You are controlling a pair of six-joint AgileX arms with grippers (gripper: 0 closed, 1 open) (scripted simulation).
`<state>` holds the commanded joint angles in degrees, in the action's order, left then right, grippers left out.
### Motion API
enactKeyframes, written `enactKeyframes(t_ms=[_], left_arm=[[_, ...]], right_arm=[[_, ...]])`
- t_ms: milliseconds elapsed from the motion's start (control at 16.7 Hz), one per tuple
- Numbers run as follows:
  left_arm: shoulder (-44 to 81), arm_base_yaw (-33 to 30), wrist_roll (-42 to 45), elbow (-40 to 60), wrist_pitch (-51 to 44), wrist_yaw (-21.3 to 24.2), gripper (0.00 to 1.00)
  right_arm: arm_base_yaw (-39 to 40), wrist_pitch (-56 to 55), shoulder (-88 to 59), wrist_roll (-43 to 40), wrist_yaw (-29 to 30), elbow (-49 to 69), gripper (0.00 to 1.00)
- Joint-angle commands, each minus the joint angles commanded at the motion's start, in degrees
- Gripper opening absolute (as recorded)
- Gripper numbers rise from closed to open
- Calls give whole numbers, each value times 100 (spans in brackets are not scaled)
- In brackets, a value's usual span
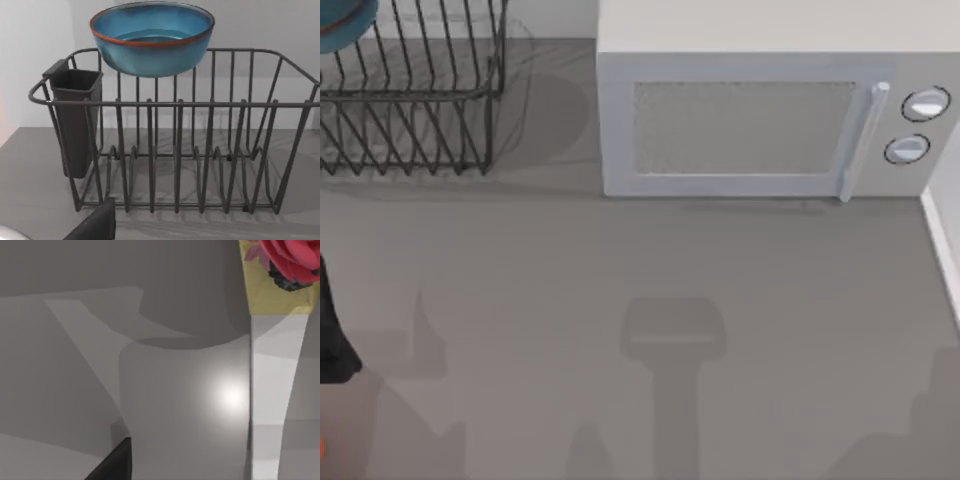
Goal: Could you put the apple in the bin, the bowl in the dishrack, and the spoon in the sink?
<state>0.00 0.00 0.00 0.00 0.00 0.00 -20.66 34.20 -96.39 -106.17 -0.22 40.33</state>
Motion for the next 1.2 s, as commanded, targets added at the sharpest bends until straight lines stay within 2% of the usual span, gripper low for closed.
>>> enactKeyframes(t_ms=[420, 900, 960, 1200], left_arm=[[0, 0, 0, 0, 0, 0, 100], [0, 0, 0, 0, 0, 0, 100], [0, 0, 0, 0, 0, 0, 100], [0, 0, 0, 0, 0, 0, 100]], right_arm=[[0, 0, 0, 0, 0, 0, 2], [0, 0, 0, 0, 0, 0, 0], [31, 533, 403, 223, 146, 188, 0], [9, 956, 542, 187, 154, 483, 0]])
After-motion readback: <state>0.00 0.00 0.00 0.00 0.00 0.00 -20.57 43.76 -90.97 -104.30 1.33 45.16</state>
